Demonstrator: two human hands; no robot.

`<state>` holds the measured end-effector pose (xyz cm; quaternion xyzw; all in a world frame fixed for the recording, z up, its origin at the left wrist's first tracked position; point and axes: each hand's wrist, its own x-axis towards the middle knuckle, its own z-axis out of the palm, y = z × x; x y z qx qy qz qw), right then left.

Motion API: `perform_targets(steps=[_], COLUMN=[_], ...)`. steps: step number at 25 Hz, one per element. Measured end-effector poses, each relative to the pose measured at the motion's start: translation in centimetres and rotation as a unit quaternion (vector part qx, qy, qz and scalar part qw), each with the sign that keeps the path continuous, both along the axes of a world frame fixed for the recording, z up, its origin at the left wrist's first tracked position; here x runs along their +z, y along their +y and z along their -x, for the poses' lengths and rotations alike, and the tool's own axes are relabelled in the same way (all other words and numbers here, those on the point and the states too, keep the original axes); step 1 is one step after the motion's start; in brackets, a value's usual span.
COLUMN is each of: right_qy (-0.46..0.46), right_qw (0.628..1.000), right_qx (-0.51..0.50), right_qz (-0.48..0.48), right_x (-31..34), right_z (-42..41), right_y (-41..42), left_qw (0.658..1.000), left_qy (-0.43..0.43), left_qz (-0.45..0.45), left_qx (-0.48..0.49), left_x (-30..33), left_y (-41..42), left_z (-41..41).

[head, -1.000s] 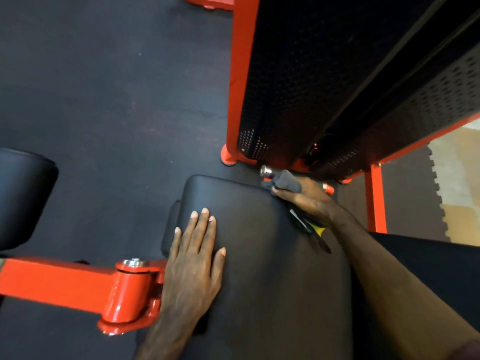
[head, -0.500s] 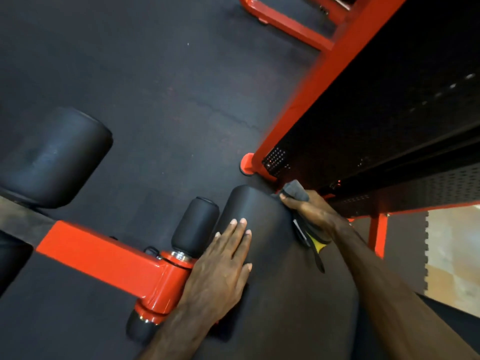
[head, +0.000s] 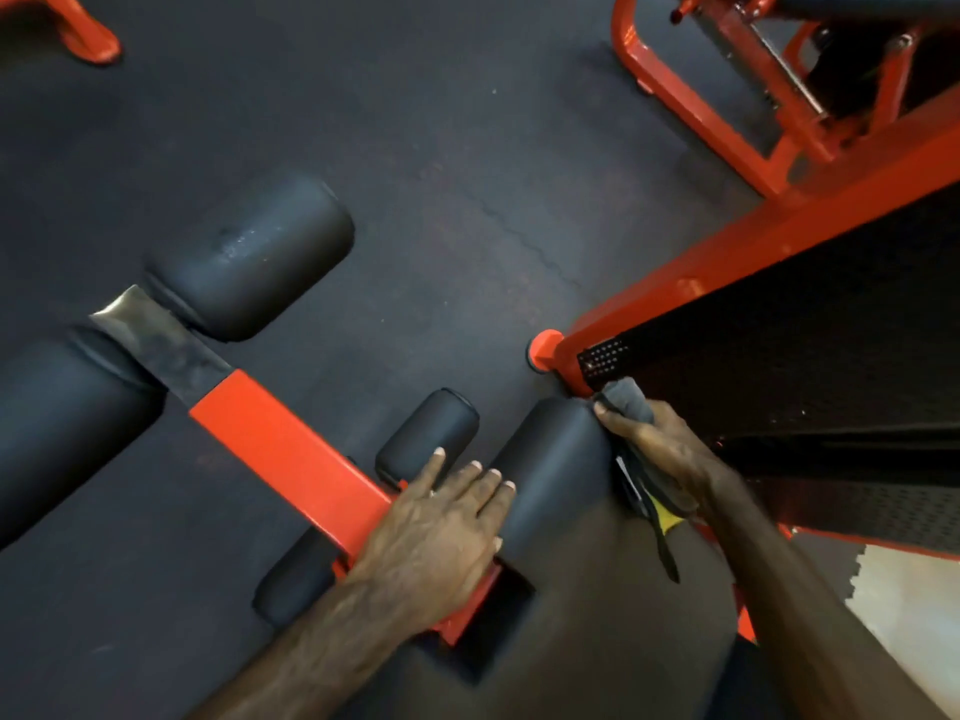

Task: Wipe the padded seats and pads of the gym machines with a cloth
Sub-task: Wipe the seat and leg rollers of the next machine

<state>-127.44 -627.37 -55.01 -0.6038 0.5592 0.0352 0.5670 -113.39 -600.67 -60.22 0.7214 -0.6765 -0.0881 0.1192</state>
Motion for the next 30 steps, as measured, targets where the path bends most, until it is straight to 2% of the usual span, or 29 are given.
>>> perform_targets(steps=[2,3,4,6,8,11,12,14,16,17,20,23,25,30], right_qy=[0.010,0.037,0.101,0.206,0.170,0.112,0.137,0.226,0.255,0.228,0.118,0.182,0.215,0.065], right_qw=[0.994,0.971,0.928,0.798,0.706,0.631,0.627,0.665,0.658,0.639,0.622,0.615,0.626,0.674], right_qx=[0.095,0.218,0.331,0.500,0.605,0.707,0.711,0.654,0.637,0.666,0.739,0.722,0.693,0.684], right_qz=[0.043,0.087,0.137,0.265,0.328,0.298,0.288,0.281,0.311,0.312,0.230,0.261,0.285,0.272], right_x=[-0.8,-1.1,-1.0,-1.2,-0.5,-0.3,-0.1,0.6,0.1,-0.6,-0.8,-0.7,-1.2,-1.7], right_z=[-3.1,-4.4,-5.8,-6.7,-6.6,-5.7,-6.1,-7.9,-9.4,-9.5,-8.1,-9.3,-9.5,-4.2], right_y=[-0.2,-0.2,-0.2,0.4,3.0,4.4,3.4,1.9,3.8,5.8,10.1,6.0,5.7,10.6], left_qw=[0.999,0.998,0.997,0.994,0.989,0.984,0.983,0.982,0.979,0.978,0.976,0.976,0.976,0.976], left_qy=[-0.006,0.000,0.009,0.031,0.040,0.049,0.054,0.063,0.061,0.056,0.049,0.048,0.054,0.058], left_qz=[0.013,0.021,0.031,0.042,0.042,0.046,0.051,0.051,0.042,0.037,0.024,0.023,0.029,0.024], left_qx=[0.043,0.056,0.067,0.098,0.135,0.163,0.167,0.172,0.190,0.199,0.210,0.210,0.211,0.206], left_x=[-0.6,-0.8,-0.9,-0.6,-0.2,0.1,0.1,0.0,0.0,0.1,0.6,0.5,0.4,0.7], left_y=[1.3,2.0,2.5,3.0,3.4,3.8,3.7,3.5,3.4,3.3,3.5,3.4,3.5,3.5], left_z=[-2.1,-2.8,-3.1,-3.3,-3.2,-3.4,-3.5,-3.4,-3.3,-3.4,-3.3,-3.5,-3.6,-3.7])
